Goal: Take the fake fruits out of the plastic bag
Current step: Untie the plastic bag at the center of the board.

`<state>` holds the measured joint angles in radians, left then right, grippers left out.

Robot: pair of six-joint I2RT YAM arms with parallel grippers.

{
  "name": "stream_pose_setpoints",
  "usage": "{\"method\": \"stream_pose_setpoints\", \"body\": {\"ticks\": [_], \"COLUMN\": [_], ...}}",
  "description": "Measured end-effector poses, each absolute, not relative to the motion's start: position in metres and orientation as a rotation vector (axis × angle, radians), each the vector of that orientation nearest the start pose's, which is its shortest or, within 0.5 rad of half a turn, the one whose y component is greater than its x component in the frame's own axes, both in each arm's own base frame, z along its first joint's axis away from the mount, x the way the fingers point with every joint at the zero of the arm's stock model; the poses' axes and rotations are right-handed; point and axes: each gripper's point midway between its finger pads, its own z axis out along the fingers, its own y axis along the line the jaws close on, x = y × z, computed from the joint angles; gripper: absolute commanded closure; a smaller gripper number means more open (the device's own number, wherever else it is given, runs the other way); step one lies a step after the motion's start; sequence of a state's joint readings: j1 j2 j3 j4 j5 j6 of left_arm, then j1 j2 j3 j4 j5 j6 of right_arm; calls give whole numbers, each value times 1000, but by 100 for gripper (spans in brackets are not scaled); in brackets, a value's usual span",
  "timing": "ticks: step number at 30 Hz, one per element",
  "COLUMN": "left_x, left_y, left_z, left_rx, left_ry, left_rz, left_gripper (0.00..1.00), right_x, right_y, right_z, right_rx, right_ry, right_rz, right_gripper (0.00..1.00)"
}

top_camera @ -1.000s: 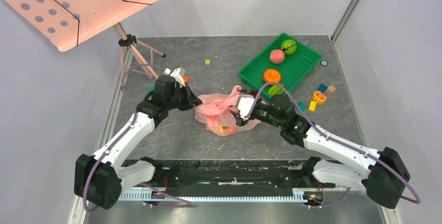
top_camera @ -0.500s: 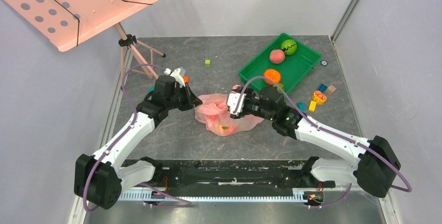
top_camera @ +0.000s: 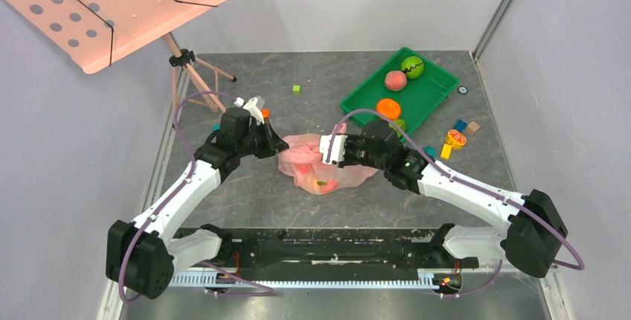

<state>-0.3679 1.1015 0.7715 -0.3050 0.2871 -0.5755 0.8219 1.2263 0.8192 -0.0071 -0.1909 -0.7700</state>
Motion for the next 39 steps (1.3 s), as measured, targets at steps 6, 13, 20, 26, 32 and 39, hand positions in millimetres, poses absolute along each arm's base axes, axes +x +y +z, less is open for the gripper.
{"method": "stream_pose_setpoints", "body": {"ticks": [6,13,20,26,32,39], "left_x": [274,274,273,273,273,272], "left_y": [-182,-182,-182,-182,-182,-182], "left_z": [158,158,159,159,160,165], "left_rx": [-70,-70,-70,-70,-70,-55], "left_ry": [2305,2305,2302,2302,2303,2302], "left_rz": [-827,-827,-826,-826,-826,-823], "left_gripper": [98,98,98,98,98,60], "right_x": [269,267,264,261,260,255], "right_y": [292,285,261,245,223,208], "right_z": [191,209,226,227,233,235], "right_rx": [-1479,-1316,-990,-662,-330,-112], "right_ry": [1330,1356,1411,1457,1458,1417], "right_rz": [219,255,317,452,570,688], "right_gripper": [100,100,100,100,100,100]}}
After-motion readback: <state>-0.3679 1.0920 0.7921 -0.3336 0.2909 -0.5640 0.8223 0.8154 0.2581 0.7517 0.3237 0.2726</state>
